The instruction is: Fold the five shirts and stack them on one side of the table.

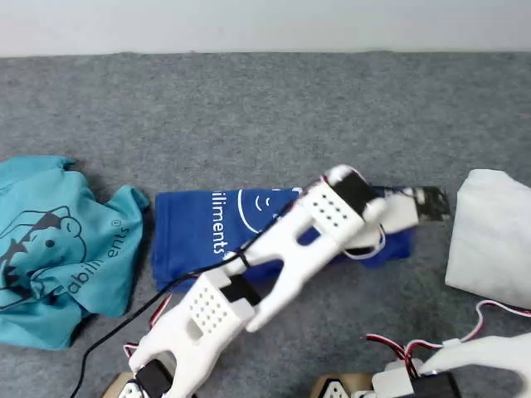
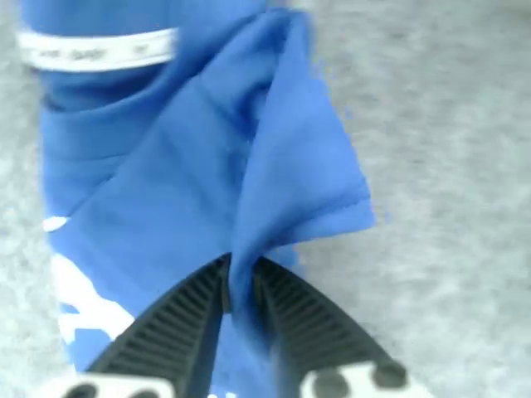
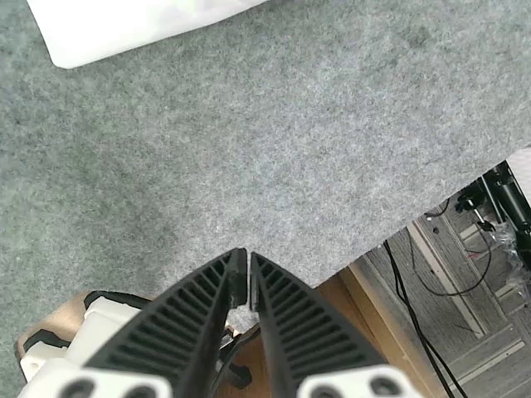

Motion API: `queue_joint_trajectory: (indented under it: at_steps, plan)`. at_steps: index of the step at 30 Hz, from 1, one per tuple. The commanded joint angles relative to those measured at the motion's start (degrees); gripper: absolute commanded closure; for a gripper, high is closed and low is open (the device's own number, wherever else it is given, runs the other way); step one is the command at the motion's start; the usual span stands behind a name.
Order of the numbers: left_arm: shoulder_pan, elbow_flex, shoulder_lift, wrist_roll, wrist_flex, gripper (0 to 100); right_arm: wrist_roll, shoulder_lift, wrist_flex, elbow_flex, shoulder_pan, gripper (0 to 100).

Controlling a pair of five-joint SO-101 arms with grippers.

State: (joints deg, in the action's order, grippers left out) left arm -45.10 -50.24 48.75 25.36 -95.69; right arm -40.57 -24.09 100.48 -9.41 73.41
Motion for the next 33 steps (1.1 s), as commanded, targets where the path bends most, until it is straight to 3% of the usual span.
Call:
queue_joint_trajectory:
  at_steps: [1, 11, 16, 25, 33]
  plan:
    - [2.73, -5.05, 2.20, 0.62, -0.18, 98, -0.18, -2.15, 2.07, 0.09, 0.22, 98.9]
    - [7.47, -16.66, 11.08, -4.75, -1.49, 78, -0.18, -2.15, 2.07, 0.09, 0.40, 98.9]
    - [9.14, -21.58, 11.52, -4.75, -3.25, 77, -0.18, -2.15, 2.07, 0.09, 0.40, 98.9]
    - [13.63, -19.91, 14.15, -5.01, -1.05, 77, -0.18, -2.15, 2.07, 0.09, 0.40, 98.9]
    - [13.80, -23.78, 15.91, -5.10, -2.55, 78, -0.18, -2.15, 2.07, 0.09, 0.40, 98.9]
